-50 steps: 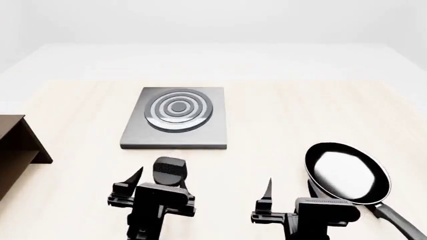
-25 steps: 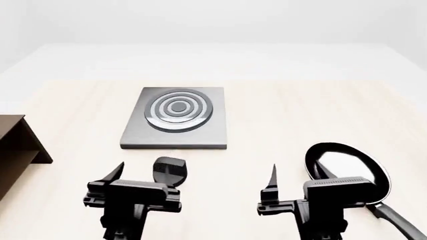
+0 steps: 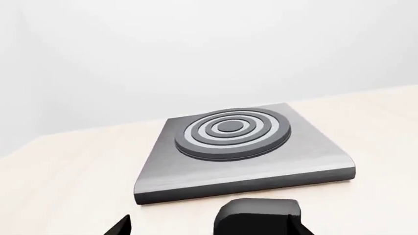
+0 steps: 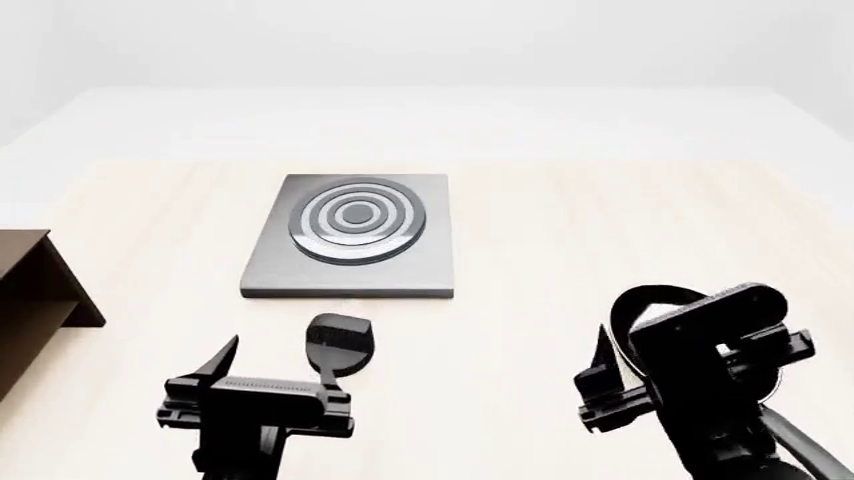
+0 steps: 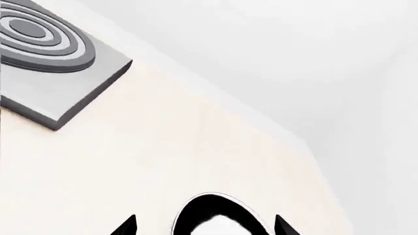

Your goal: Turn on the stove and put the frying pan on it.

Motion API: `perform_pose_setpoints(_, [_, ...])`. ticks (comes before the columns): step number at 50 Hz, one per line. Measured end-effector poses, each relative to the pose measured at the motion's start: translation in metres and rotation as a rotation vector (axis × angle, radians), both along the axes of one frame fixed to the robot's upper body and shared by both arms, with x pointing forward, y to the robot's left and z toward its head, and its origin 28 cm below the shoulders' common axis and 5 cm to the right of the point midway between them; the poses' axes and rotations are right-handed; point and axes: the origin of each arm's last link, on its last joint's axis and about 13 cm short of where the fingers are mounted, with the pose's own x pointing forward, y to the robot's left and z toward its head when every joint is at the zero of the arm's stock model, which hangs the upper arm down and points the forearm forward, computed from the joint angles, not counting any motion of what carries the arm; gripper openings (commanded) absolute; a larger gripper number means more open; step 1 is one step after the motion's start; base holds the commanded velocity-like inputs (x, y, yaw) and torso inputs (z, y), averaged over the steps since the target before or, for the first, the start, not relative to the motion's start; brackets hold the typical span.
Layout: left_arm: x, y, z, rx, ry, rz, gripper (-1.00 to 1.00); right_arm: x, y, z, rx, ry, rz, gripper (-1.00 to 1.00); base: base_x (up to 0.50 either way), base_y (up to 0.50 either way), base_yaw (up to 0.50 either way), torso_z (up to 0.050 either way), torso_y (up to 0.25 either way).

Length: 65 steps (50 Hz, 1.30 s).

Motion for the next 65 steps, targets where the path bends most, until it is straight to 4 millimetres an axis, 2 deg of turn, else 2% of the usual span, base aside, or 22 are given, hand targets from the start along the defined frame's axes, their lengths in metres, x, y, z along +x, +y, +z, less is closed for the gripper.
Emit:
perform_pose_setpoints(6, [-0.001,0.000,-0.001,-0.005,-0.001,-0.004,1.00,0.007,-0.017,0.007,-0.117,0.131,-0.079,1.00,0.00,0.00,0.00,0.000,0.000])
perform_pose_setpoints(15, [-0.001,0.000,-0.002,-0.009,0.001,-0.010,1.00,0.007,-0.041,0.014,-0.242,0.378,-0.136,1.00,0.00,0.00,0.00,0.000,0.000])
perform_pose_setpoints(31, [-0.001,0.000,-0.004,-0.008,0.004,-0.009,1.00,-0.002,-0.072,0.014,-0.302,0.679,-0.242,1.00,0.00,0.00,0.00,0.000,0.000])
perform_pose_setpoints(48, [-0.001,0.001,-0.007,-0.006,0.011,-0.006,1.00,-0.001,-0.092,-0.008,-0.330,0.828,-0.314,1.00,0.00,0.00,0.00,0.000,0.000])
perform_pose_setpoints(65, [-0.001,0.000,-0.009,0.001,0.020,-0.007,1.00,0.007,-0.105,-0.009,-0.354,0.845,-0.366,1.00,0.00,0.00,0.00,0.000,0.000])
